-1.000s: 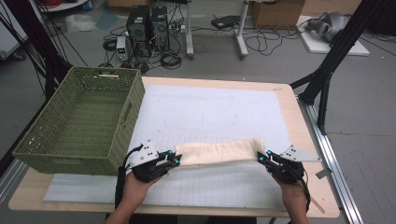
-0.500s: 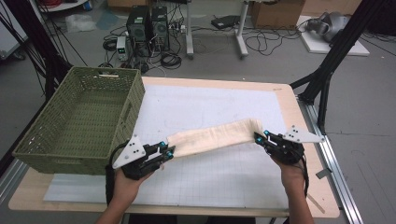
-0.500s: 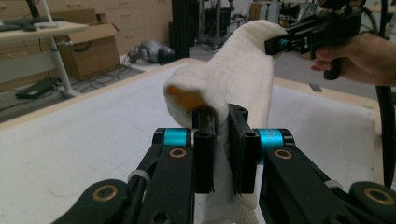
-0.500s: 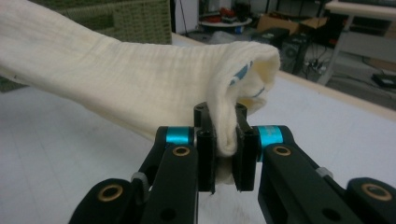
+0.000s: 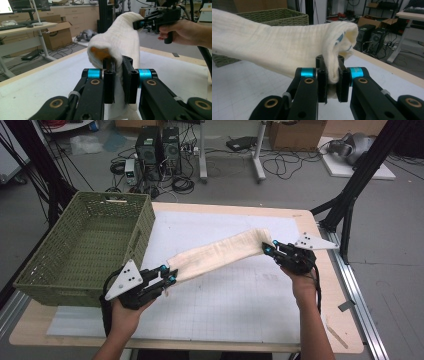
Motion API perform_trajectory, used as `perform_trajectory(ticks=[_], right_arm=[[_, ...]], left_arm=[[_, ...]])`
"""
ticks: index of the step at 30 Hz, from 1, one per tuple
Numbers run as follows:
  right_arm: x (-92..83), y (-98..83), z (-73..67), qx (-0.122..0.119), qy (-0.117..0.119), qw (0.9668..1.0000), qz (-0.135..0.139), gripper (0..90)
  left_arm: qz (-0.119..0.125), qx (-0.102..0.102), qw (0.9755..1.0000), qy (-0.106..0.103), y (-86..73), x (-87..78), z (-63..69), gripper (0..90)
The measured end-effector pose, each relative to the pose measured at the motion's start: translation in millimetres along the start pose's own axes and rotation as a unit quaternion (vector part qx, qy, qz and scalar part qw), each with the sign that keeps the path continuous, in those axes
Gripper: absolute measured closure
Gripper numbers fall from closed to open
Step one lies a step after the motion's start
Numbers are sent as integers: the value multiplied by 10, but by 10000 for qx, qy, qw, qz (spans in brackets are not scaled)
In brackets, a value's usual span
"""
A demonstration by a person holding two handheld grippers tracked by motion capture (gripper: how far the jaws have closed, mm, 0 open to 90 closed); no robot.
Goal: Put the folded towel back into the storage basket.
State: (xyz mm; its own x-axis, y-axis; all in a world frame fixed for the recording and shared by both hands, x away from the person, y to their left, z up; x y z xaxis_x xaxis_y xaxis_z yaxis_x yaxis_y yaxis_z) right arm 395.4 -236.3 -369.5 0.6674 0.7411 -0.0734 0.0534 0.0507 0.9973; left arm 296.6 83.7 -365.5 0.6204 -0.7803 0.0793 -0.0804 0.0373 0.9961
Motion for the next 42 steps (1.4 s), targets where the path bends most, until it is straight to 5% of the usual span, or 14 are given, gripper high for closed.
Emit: perform_trajectory(ticks=[14, 31, 42], right_arm=[[536, 325, 40, -206, 80, 9997, -79, 824], [1227, 482, -133, -296, 415, 9986, -113, 824], [1602, 637, -241, -350, 407, 9986, -14, 824]], left_arm=[[142, 30, 9996, 240, 97, -151, -130, 819], [223, 104, 9975, 668, 188, -461, -321, 820], [261, 215, 9956, 873, 243, -587, -410, 821]])
Point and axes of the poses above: each handheld gripper's, and its own axes: x roughly forward along the jaws, y roughly out of its top, z roughly to its right, the point moved 8 cm from there along x, roughly forward along the jaws, and after that the axes turned 11 degrees about z, right-handed, at the moved point
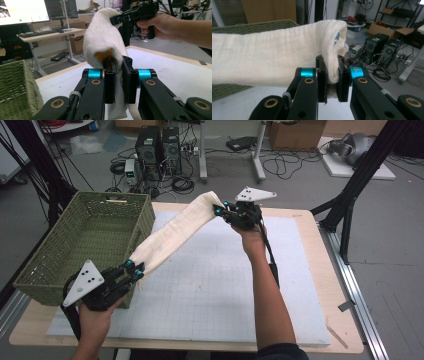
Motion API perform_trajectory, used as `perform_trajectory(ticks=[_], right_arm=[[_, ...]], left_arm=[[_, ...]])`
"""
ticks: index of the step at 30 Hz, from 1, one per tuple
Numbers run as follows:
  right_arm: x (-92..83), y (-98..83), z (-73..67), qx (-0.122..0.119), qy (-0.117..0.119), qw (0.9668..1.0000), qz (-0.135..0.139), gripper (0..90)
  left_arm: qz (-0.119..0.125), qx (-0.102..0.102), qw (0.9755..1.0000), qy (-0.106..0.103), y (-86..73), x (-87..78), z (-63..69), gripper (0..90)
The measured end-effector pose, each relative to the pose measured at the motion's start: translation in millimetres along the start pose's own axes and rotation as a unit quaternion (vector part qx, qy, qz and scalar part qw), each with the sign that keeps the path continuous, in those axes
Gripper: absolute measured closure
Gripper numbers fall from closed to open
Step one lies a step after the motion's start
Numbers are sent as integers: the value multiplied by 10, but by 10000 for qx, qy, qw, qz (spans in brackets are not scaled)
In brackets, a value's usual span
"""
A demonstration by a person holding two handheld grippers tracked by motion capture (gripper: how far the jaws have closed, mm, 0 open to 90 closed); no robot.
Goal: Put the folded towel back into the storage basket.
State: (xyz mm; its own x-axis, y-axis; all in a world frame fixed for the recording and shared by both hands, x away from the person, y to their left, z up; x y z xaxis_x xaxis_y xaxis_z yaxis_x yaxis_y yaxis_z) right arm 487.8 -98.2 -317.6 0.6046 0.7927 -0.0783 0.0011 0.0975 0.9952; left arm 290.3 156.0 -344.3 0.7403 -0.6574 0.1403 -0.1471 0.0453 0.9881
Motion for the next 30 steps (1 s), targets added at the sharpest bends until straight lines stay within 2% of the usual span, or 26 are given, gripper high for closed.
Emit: perform_trajectory(ticks=[6, 9, 11, 16, 30], right_arm=[[194, 36, -48, 17, 59, 10000, 10, 824], [318, 58, -80, 12, 141, 9999, -63, 824], [400, 87, -106, -9, 165, 9999, -21, 824], [594, 151, -159, -23, 230, 9997, -2, 824], [1106, 287, -396, -91, 497, 9987, -49, 824]], left_arm=[[2, 60, 9999, 142, 41, -77, -107, 822], [-20, 33, 9997, 248, 43, -124, -170, 822], [-5, 22, 9995, 305, 49, -152, -207, 822], [-21, 108, 9991, 421, 68, -217, -272, 822], [-3, -48, 9972, 745, 79, -483, -514, 822]])
Point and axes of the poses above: each handheld gripper's, and its own axes: x roughly forward along the jaws, y roughly out of its top, z roughly to its right, the point moved 8 cm from there along x, roughly forward along the jaws, and after that the axes turned 11 degrees about z, right-handed, at the moved point
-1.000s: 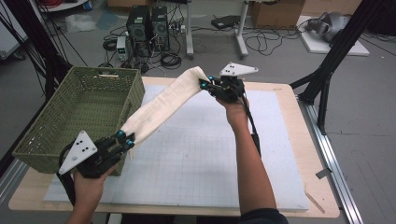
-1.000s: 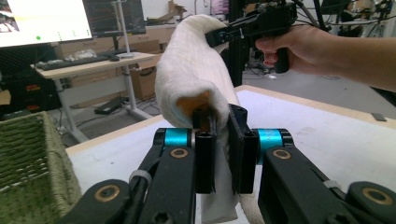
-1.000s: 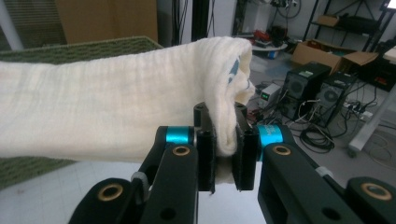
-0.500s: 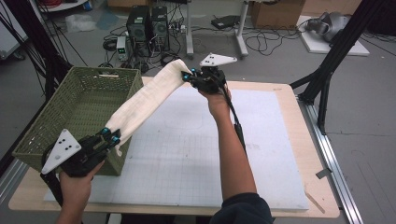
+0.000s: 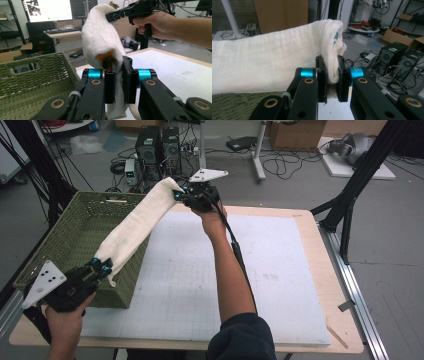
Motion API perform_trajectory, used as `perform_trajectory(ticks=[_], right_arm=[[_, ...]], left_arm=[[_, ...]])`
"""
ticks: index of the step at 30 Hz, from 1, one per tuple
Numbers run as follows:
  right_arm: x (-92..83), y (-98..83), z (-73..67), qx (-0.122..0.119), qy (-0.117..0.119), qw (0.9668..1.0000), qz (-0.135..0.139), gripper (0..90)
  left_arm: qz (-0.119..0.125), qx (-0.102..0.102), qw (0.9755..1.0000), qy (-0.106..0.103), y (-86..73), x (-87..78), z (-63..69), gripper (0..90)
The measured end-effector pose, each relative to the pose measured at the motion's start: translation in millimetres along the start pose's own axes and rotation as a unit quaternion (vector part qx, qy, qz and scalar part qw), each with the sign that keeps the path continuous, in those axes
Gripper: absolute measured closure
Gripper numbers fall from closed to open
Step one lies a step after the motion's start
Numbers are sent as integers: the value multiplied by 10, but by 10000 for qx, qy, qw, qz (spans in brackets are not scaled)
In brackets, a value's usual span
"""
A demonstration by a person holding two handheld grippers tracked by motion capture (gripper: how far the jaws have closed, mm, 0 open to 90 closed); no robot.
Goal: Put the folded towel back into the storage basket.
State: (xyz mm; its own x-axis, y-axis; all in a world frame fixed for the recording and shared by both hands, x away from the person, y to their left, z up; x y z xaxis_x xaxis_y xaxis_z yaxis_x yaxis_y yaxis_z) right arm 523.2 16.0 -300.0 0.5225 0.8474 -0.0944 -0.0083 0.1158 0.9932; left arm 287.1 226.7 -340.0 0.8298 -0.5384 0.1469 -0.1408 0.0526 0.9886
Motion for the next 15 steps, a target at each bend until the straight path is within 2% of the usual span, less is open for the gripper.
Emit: perform_trajectory(ticks=[6, 15], right_arm=[[268, 10, -90, 94, 125, 9999, -6, 824], [663, 91, -250, -49, 233, 9996, -152, 824]], left_arm=[[30, -13, 9998, 204, 29, -109, -132, 822], [65, -164, 9987, 482, 52, -259, -346, 822]])
Point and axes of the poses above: each handheld gripper's, and its own axes: x roughly forward along the jaws, y roughly out of its top, z roughly to its right, the point moved 8 cm from there along x, roughly forward along the jaws, and after that the axes turned 11 degrees about z, right-handed, at the moved point
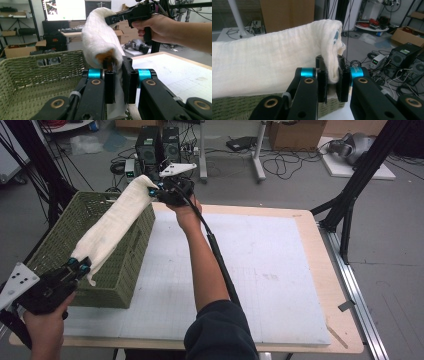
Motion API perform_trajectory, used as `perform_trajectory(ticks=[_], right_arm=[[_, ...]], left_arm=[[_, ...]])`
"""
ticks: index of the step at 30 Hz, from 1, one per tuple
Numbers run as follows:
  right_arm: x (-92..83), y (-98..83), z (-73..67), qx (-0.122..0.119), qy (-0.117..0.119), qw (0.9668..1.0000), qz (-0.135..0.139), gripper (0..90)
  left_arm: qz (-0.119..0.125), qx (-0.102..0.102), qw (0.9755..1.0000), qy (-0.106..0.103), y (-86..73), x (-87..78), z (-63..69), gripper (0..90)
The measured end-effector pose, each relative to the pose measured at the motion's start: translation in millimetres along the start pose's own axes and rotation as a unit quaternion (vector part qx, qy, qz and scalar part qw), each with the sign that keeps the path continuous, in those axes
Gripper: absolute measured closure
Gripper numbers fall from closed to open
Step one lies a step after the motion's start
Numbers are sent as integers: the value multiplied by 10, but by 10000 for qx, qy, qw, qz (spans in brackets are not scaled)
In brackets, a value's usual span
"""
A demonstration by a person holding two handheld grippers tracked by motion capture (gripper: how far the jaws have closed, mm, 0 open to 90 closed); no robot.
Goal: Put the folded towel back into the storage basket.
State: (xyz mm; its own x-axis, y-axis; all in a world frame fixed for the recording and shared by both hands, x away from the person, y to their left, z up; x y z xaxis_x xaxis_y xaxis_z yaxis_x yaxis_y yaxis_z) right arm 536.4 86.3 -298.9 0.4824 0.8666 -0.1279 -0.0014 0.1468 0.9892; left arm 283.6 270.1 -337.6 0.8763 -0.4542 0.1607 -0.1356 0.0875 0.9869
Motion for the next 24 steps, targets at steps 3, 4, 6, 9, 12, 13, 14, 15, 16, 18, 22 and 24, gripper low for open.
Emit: perform_trajectory(ticks=[3, 4, 6, 9, 12, 13, 14, 15, 16, 18, 22, 24], right_arm=[[109, 7, -24, -10, 8, 10000, -35, 823], [146, 10, -36, -11, 0, 10000, -43, 823], [217, 10, -50, -27, -4, 10000, -48, 823], [335, -13, -82, -3, 8, 10000, -93, 823], [462, -25, -122, -7, 7, 9999, -165, 823], [504, -19, -137, -29, 15, 9998, -177, 823], [549, -11, -154, -35, 10, 9998, -188, 823], [591, -3, -170, -60, 12, 9998, -195, 823], [631, 2, -185, -69, 11, 9997, -219, 823], [709, 5, -212, -84, -19, 9996, -265, 823], [834, -11, -270, -60, -83, 9993, -353, 824], [880, -10, -288, -64, -122, 9993, -354, 824]], left_arm=[[-59, 44, 10000, 58, -13, -23, -40, 821], [-65, 39, 9999, 82, -15, -29, -53, 821], [-75, 13, 9999, 123, -17, -41, -75, 821], [-139, 52, 9997, 202, -29, -64, -114, 820], [-167, 40, 9994, 288, -36, -96, -169, 820], [-181, 41, 9993, 319, -39, -109, -190, 820], [-187, 31, 9992, 359, -43, -118, -209, 819], [-216, 23, 9990, 401, -50, -129, -227, 819], [-244, 17, 9988, 426, -60, -136, -244, 819], [-323, 29, 9983, 486, -85, -150, -271, 818], [-385, 0, 9974, 608, -109, -176, -329, 815], [-387, -46, 9971, 652, -113, -188, -355, 811]])
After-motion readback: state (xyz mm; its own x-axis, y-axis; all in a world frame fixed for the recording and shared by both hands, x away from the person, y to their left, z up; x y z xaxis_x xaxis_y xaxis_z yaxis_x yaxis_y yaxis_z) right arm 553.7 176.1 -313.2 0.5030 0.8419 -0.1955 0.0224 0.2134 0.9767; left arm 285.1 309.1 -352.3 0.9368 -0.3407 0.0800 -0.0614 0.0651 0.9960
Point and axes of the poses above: each handheld gripper's, and its own axes: x roughly forward along the jaws, y roughly out of its top, z roughly to its right, the point moved 8 cm from there along x, roughly forward along the jaws, and after that the axes turned 11 degrees about z, right-handed, at the moved point
